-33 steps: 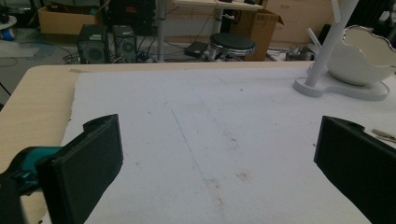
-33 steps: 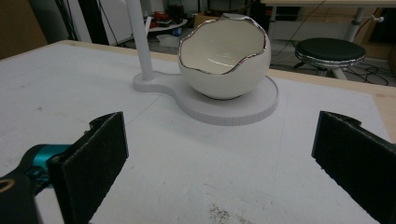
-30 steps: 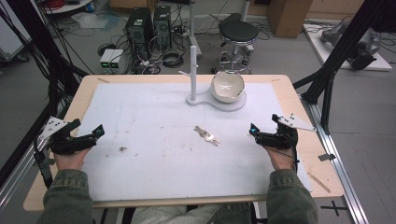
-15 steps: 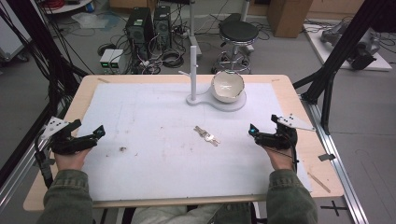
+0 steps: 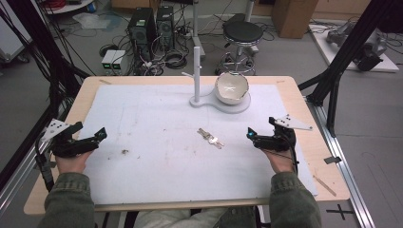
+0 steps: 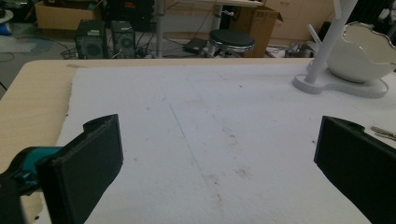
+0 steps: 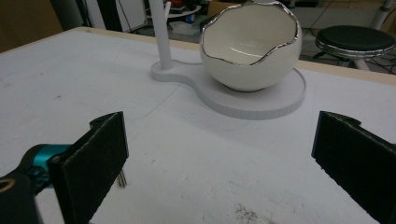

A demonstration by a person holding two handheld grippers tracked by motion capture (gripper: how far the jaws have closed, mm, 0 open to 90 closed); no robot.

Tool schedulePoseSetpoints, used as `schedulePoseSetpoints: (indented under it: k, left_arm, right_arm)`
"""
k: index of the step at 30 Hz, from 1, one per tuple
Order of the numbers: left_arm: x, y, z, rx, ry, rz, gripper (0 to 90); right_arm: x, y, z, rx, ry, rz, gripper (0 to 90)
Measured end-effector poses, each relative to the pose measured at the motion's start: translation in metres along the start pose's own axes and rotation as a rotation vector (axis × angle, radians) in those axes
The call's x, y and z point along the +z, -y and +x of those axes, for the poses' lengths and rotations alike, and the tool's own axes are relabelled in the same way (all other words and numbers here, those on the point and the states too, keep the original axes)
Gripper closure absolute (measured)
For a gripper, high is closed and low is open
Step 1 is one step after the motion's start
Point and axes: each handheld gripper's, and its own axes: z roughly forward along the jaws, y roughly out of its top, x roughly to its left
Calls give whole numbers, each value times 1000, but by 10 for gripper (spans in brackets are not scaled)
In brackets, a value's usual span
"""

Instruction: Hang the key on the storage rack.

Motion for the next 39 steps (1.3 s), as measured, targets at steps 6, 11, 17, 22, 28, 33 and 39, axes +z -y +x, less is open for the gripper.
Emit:
schedulePoseSetpoints:
  k: [6,11,17,22,28,33,39]
  left_arm:
    - [1,0,-1,3,0,4,17]
    - [1,0,-1,6,0,9,17]
    - [1,1,-1,11,-2,16,17]
    - [1,1,-2,11,-2,16,17]
    - [1,1,-1,9,-4,14,17]
    - [1,1,-1,8,-4,16,17]
    - [1,1,-1,7,-4,15,17]
  right_arm:
    - [6,-6,6,2,-41,12,26]
    - [14,-15,14,-13,-71,16,26]
    - [24,-19,20,-21,-89,33,27]
    - [30,-23,25,-35,-105,50,27]
    - [40,-29,28,-42,-144,85,27]
    - [49,-29,32,-53,-158,125,27]
    - [58,-35,38,-78,-173,163,27]
